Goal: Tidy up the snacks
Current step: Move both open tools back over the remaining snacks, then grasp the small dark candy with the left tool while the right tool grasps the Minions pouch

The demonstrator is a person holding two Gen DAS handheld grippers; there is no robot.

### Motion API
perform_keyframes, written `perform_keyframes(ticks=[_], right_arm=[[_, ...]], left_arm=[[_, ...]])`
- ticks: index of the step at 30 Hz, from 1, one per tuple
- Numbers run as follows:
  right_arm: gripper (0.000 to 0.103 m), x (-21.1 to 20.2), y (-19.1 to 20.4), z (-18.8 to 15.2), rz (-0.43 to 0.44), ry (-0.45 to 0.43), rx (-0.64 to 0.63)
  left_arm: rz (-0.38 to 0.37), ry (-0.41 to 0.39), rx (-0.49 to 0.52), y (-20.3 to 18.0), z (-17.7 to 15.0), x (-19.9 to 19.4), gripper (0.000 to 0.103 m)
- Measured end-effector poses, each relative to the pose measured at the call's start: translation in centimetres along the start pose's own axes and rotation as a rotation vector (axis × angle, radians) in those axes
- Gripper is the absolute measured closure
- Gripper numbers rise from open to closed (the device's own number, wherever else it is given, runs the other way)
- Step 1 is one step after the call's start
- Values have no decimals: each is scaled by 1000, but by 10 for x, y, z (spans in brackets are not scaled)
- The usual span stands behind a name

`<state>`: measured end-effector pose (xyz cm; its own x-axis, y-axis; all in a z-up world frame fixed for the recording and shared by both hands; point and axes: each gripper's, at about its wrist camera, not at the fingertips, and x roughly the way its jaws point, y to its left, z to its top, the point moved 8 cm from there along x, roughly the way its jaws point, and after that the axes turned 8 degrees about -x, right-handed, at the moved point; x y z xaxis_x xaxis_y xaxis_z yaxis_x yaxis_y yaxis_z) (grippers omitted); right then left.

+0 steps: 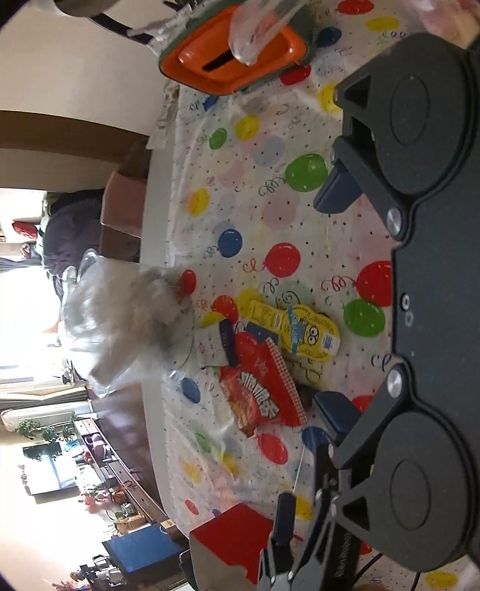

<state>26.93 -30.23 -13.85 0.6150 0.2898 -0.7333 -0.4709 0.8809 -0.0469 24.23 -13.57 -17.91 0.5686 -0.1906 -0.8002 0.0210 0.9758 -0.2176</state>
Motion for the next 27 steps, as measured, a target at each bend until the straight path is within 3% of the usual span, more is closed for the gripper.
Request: perform_keyframes(ticks=[6, 16, 20, 24, 27], right_arm=[[0, 27, -17, -2, 17, 56, 10], [1, 53, -26, -2, 32, 64, 5], [1, 63, -26, 1, 41, 76, 0], [1, 70, -24, 6, 56, 68, -4], [2, 74, -20, 8, 65, 67, -22]], left_arm=[[36, 39, 2, -8, 2, 36, 18], [81, 49, 0, -7, 15, 70, 19], [107, 89, 40, -9, 14, 82, 42], [115, 84, 58, -7, 14, 84, 44], [123, 75, 78, -8, 14, 84, 53]])
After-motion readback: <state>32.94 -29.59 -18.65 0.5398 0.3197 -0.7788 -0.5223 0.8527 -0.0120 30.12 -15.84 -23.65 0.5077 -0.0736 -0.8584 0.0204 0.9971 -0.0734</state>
